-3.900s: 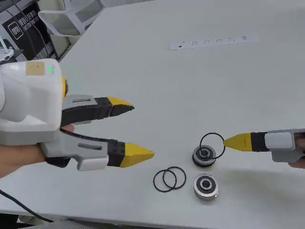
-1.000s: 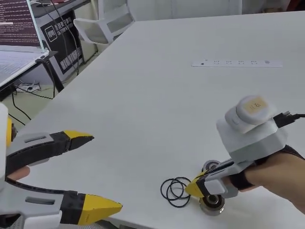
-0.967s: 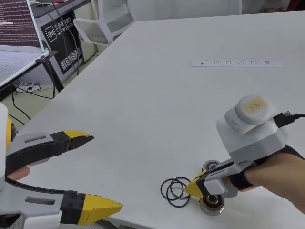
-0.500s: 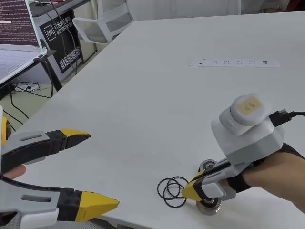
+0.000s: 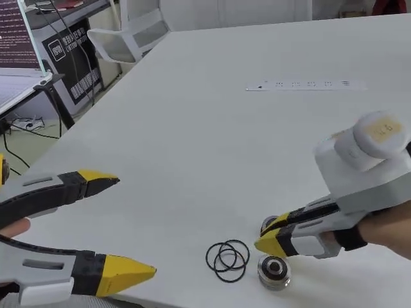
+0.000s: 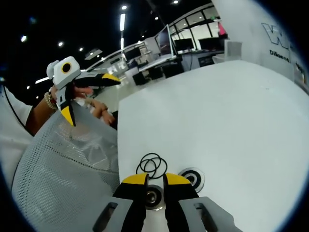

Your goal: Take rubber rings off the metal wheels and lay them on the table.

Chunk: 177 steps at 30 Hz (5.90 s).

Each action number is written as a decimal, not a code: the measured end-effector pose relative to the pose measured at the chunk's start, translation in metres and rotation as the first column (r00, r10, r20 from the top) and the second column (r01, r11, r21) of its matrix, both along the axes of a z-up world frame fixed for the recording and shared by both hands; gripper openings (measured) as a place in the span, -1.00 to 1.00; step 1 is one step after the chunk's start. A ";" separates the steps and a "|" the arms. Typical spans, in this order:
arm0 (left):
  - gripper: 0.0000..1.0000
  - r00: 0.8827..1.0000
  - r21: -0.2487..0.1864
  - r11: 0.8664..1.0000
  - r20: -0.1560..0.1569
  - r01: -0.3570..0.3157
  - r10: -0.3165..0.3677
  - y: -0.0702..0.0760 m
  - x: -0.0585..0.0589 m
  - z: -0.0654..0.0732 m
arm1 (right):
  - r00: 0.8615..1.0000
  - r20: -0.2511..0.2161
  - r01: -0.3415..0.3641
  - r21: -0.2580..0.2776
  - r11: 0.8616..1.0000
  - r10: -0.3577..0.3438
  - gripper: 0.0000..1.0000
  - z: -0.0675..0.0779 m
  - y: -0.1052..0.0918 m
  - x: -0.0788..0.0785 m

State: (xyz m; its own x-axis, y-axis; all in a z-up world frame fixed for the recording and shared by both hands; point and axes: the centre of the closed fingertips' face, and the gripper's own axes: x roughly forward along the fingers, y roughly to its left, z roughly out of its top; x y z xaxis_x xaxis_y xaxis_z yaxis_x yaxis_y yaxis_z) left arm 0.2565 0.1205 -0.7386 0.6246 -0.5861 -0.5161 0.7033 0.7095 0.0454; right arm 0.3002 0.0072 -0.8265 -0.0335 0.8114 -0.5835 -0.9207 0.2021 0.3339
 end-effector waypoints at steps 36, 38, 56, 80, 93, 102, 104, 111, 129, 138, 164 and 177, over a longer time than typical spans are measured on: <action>-0.04 0.926 0.051 0.927 0.051 0.371 -0.374 -0.127 0.082 -0.022 | 0.983 0.134 0.123 0.025 0.992 -0.126 -0.55 -0.033 -0.033 0.036; -0.09 0.922 0.051 0.923 0.039 0.382 -0.384 -0.133 0.083 -0.031 | 0.982 0.142 0.119 0.027 0.992 -0.122 -0.57 -0.034 -0.032 0.037; -0.47 0.923 0.081 0.921 -0.097 0.380 -0.372 -0.142 0.093 -0.098 | 0.979 0.193 0.067 0.021 0.998 -0.070 -0.61 -0.037 -0.026 0.036; -0.72 0.923 0.045 0.927 -0.125 0.372 -0.364 -0.140 0.088 -0.112 | 0.963 0.269 0.030 -0.012 0.999 -0.026 -0.77 -0.039 -0.028 0.035; -0.72 0.925 0.051 0.928 -0.113 0.370 -0.363 -0.139 0.087 -0.111 | 0.975 0.142 0.172 0.001 0.985 -0.170 -1.00 -0.042 -0.033 0.041; -0.73 0.925 0.055 0.927 -0.102 0.372 -0.365 -0.139 0.088 -0.111 | 0.937 -0.106 0.339 0.054 0.939 -0.332 -1.00 -0.041 -0.038 0.046; -0.73 0.925 0.053 0.927 -0.102 0.372 -0.366 -0.139 0.088 -0.111 | 0.925 -0.145 0.361 0.049 0.931 -0.351 -1.00 -0.041 -0.038 0.044; -0.73 0.927 0.049 0.928 -0.097 0.369 -0.363 -0.139 0.088 -0.111 | 0.855 -0.305 0.467 0.095 0.879 -0.420 -1.00 -0.030 -0.039 0.048; -0.74 0.927 0.062 0.927 -0.089 0.369 -0.363 -0.139 0.088 -0.111 | 0.850 -0.346 0.462 0.130 0.877 -0.397 -1.00 -0.021 -0.029 0.043; -0.74 0.928 0.061 0.928 -0.089 0.368 -0.362 -0.139 0.089 -0.111 | 0.858 -0.353 0.448 0.157 0.880 -0.373 -1.00 -0.015 -0.024 0.040; -0.57 0.920 0.041 0.922 -0.097 0.385 -0.380 -0.142 0.084 -0.088 | 0.866 -0.338 0.444 0.178 0.878 -0.370 -1.00 -0.007 -0.031 0.044; -0.27 0.977 -0.007 0.977 0.013 0.215 -0.215 -0.079 0.088 -0.021 | 0.874 -0.331 0.443 0.242 0.863 -0.356 -1.00 0.018 -0.028 0.046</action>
